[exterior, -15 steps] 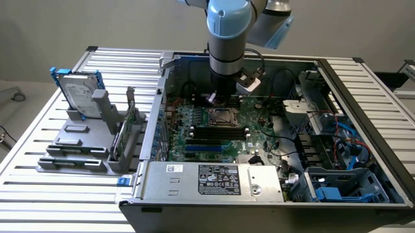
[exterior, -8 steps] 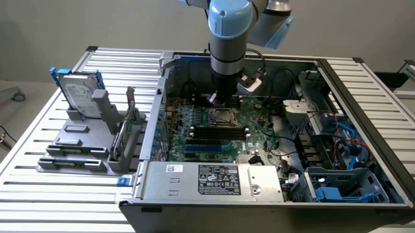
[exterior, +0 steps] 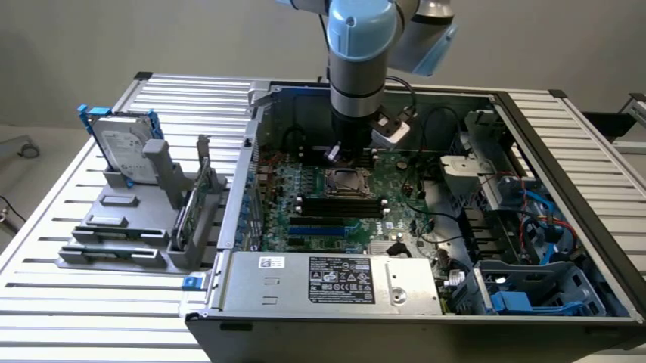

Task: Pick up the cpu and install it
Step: 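Install the first cpu locking lever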

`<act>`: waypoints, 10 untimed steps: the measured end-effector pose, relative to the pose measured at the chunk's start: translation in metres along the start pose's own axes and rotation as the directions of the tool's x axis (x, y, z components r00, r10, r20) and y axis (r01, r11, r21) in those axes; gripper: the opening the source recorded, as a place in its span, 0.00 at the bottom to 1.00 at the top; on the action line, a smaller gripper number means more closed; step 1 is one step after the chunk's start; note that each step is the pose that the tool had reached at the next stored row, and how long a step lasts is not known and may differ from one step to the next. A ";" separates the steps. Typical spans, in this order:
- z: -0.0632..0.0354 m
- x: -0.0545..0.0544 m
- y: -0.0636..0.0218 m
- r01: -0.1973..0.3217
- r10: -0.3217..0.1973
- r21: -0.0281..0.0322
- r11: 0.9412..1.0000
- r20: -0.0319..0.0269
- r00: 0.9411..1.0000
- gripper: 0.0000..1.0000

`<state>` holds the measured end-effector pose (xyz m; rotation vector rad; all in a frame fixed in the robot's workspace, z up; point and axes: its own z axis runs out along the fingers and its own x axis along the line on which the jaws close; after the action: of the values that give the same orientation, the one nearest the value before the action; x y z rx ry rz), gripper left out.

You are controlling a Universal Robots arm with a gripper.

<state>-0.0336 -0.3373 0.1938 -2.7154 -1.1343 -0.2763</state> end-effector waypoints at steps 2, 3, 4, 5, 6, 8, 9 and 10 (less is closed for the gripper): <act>0.0000 0.000 0.0002 0.000 0.000 0.000 1.000 0.000 1.000 0.11; 0.0000 0.000 0.0003 0.000 0.000 0.000 1.000 0.000 1.000 0.11; 0.0000 0.000 0.0003 0.000 0.000 0.000 1.000 0.000 1.000 0.11; 0.0001 0.000 0.0003 0.000 0.000 0.001 1.000 -0.001 1.000 0.11; 0.0001 0.000 0.0003 0.000 0.000 0.001 1.000 -0.001 1.000 0.11; 0.0001 0.000 0.0003 0.000 0.000 0.002 1.000 -0.002 1.000 0.11; 0.0001 0.000 0.0004 0.000 0.000 0.002 1.000 -0.002 1.000 0.11; -0.0002 0.000 0.0004 -0.001 0.001 0.003 1.000 -0.003 1.000 0.11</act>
<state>-0.0332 -0.3374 0.1940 -2.7114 -1.1322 -0.2784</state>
